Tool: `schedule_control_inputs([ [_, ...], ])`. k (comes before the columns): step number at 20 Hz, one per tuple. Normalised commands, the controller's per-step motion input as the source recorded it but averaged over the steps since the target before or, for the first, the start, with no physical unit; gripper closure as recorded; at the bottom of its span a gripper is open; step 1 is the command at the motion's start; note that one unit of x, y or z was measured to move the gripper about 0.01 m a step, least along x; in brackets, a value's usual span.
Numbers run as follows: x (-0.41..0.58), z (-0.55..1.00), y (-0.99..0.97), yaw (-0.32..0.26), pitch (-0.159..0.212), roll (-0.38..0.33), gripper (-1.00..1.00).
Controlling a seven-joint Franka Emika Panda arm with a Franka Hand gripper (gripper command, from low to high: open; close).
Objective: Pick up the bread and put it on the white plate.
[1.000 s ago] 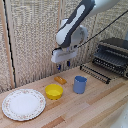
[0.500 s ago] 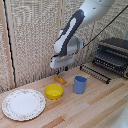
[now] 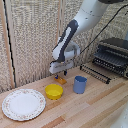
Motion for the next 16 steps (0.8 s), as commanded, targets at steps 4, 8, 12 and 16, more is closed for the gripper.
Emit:
schedule_control_inputs([
  [4, 0.066, -0.09, 0.19, -0.049, 0.058, -0.078, -1.00],
  [8, 0.112, -0.05, 0.16, -0.034, 0.078, -0.085, 1.00],
  [12, 0.155, -0.01, 0.10, -0.020, 0.074, -0.058, 1.00],
  [16, 0.148, 0.00, 0.04, -0.003, 0.037, -0.023, 1.00],
])
